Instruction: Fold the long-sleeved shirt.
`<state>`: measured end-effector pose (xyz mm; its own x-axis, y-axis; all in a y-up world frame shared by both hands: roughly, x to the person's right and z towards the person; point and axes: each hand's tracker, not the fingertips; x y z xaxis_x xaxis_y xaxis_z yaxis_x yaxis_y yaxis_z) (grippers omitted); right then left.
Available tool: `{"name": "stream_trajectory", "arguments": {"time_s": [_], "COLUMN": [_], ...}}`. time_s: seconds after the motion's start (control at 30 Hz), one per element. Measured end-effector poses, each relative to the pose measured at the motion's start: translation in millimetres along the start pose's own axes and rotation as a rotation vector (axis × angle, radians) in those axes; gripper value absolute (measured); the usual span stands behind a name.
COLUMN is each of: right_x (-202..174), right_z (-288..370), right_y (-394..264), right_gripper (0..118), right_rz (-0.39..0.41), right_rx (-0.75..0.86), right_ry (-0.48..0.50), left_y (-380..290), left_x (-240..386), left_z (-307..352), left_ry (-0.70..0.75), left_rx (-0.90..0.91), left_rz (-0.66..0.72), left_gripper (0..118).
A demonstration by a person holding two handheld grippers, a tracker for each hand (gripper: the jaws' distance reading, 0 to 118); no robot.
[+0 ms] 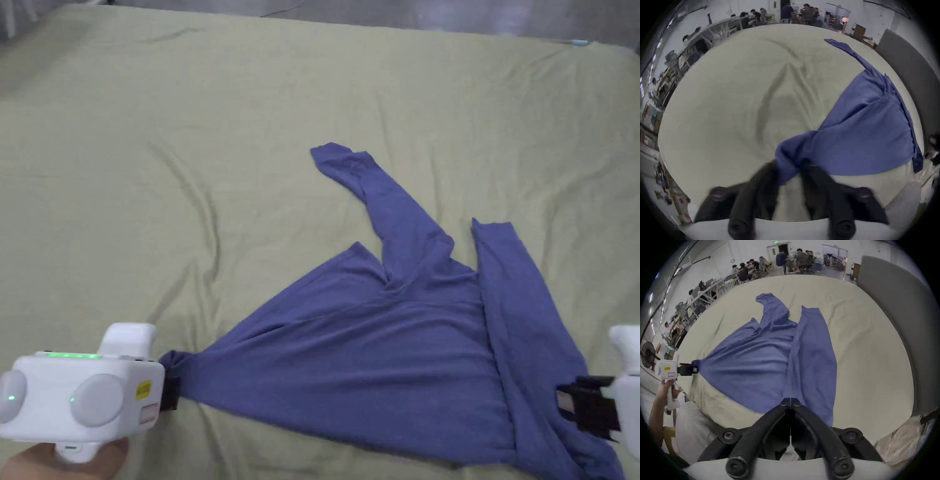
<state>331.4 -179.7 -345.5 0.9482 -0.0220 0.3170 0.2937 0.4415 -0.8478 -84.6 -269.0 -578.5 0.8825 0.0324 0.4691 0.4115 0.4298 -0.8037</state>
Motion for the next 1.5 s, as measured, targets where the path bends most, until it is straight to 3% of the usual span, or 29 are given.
{"name": "stream_trajectory", "arguments": {"time_s": [0.03,0.1,0.13,0.17,0.2,0.23,0.33,0.4,0.47,0.53,0.57,0.6,0.63,0.67,0.77,0.97,1.07,1.23,1.37,1.5], "right_x": [-1,-2,-3,-5,-7,-9,-11,-17,-24,-29,-30,-35,-39,-40,-36,-5,3,25,30,30], "right_z": [-7,-28,-42,-57,-73,-93,-149,-185,-213,-226,-224,-210,-199,-190,-132,37,117,218,275,309], "right_y": [19,60,85,112,133,158,213,228,236,228,220,217,215,209,195,166,143,121,140,179], "right_gripper": [0,0,8,40,94,118,117,117,105,46,43,15,0,0,0,0,0,0,0,0], "right_rz": [0.022,0.048,0.070,0.081,0.080,0.091,0.093,0.109,0.163,0.161,0.167,0.207,0.228,0.200,0.249,0.192,0.215,0.121,0.151,0.178], "right_rx": [0.006,0.023,0.036,0.054,0.059,0.060,-0.052,-0.124,-0.195,-0.281,-0.292,-0.188,-0.178,-0.197,-0.073,0.174,0.291,0.491,0.548,0.577], "right_ry": [0.006,0.036,0.043,0.037,0.017,-0.007,-0.018,-0.098,-0.107,-0.092,-0.055,-0.108,-0.094,-0.045,-0.032,0.047,-0.010,-0.084,-0.158,-0.231], "left_y": [1,0,0,-1,-1,-1,1,3,5,6,6,6,6,6,8,28,43,75,131,202], "left_x": [-1,-4,-4,-4,-8,-9,-10,-11,-8,-6,-6,-6,-5,-6,-11,-8,4,38,58,64], "left_z": [4,10,14,17,19,22,25,25,26,25,25,26,28,30,39,81,113,174,212,243], "left_ry": [0.031,0.011,0.002,-0.016,-0.043,-0.038,-0.042,-0.045,-0.051,-0.049,-0.046,-0.046,-0.047,-0.048,-0.052,-0.077,-0.100,-0.167,-0.322,-0.388], "left_rx": [0.007,-0.006,0.002,0.013,0.016,0.028,0.031,0.030,0.033,0.031,0.032,0.031,0.034,0.040,0.058,0.161,0.255,0.443,0.512,0.566], "left_rz": [-0.001,0.008,0.018,0.035,0.049,0.048,0.048,0.058,0.067,0.065,0.065,0.065,0.066,0.069,0.083,0.105,0.088,0.026,0.035,0.046], "left_gripper": [4,2,2,2,2,2,2,2,2,2,2,2,2,2,2,2,1,0,0,0]}}
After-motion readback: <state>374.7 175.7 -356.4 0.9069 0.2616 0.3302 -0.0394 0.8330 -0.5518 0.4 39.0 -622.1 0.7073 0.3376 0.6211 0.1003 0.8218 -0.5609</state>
